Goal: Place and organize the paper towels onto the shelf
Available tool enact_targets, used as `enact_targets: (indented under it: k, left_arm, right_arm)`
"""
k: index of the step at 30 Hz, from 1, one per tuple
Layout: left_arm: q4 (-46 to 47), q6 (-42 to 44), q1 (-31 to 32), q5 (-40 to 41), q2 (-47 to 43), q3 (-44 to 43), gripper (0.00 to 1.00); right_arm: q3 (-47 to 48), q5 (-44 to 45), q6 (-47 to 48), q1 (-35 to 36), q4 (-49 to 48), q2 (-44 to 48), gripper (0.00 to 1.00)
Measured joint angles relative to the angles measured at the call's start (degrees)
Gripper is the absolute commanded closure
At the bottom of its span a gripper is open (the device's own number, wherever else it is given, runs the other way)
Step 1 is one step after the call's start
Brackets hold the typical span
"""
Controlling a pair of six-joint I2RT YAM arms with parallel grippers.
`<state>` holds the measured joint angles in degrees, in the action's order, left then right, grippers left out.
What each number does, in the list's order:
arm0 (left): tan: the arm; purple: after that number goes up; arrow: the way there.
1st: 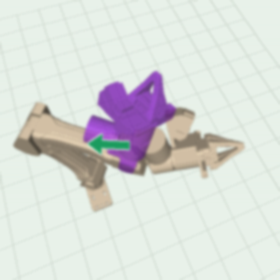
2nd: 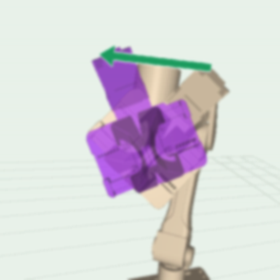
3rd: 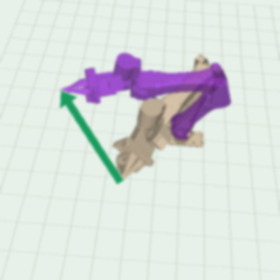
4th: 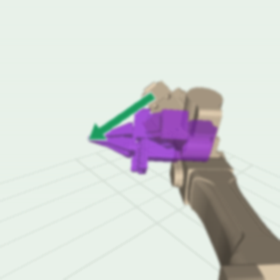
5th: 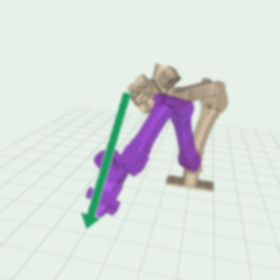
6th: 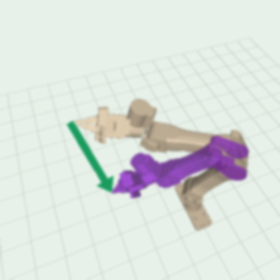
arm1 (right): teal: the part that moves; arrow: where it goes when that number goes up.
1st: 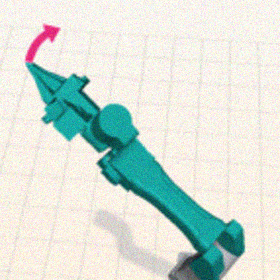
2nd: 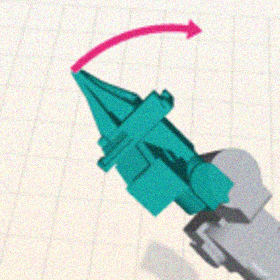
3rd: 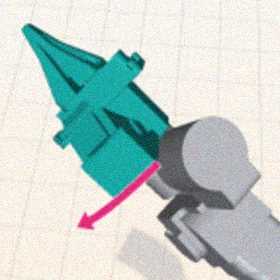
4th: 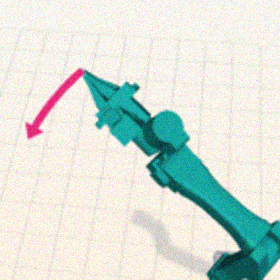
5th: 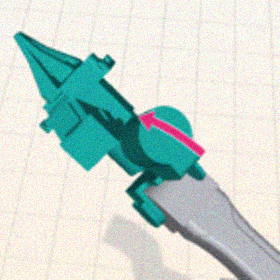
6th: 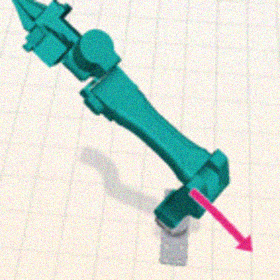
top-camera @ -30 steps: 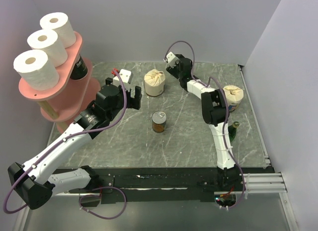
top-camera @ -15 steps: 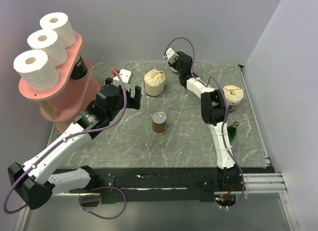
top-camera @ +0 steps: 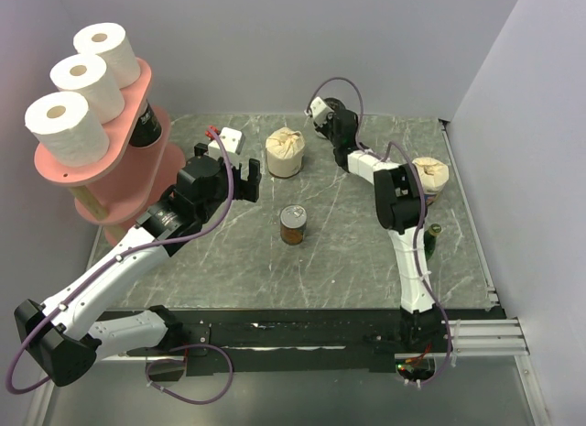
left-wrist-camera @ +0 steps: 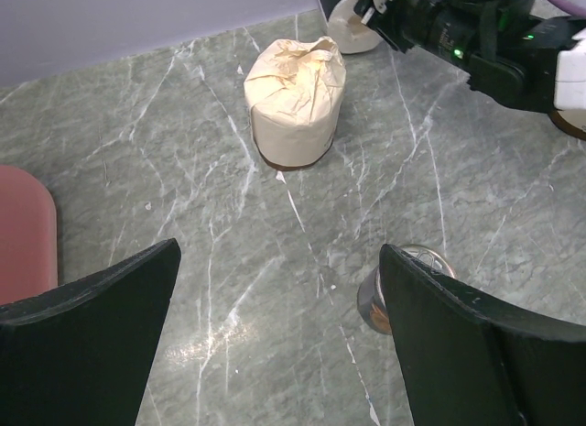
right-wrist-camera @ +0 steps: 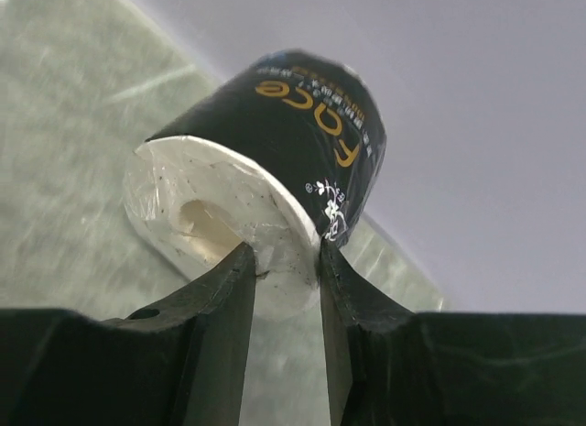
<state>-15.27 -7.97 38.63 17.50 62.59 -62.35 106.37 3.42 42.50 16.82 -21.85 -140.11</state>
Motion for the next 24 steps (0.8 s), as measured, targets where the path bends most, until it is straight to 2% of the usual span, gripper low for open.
enact_targets:
  k: [5,11,18,24]
  left_arm:
    - [0.0,0.0,-0.02,0.33,-0.28,0.0,0.04]
    - [0.0,0.26,-0.02,0.66,-1.27,0.0,0.04]
    - [0.04,0.44,-0.02,1.77,-2.58,0.02,0.04]
    - [0.04,0.42,-0.02,1.79,-3.06,0.04,0.04]
  right_arm:
    - [-10.62,0.31,-2.4,0.07,0.09,7.74,0.91]
    - [-23.5,3.37,-8.98,2.36,6.4,23.54,0.93]
    - [-35.32,4.72,-22.47,9.03,23.8,45.75,0.91]
    - [-47.01,-2.38,-37.66,13.53,34.95,62.79,0.89]
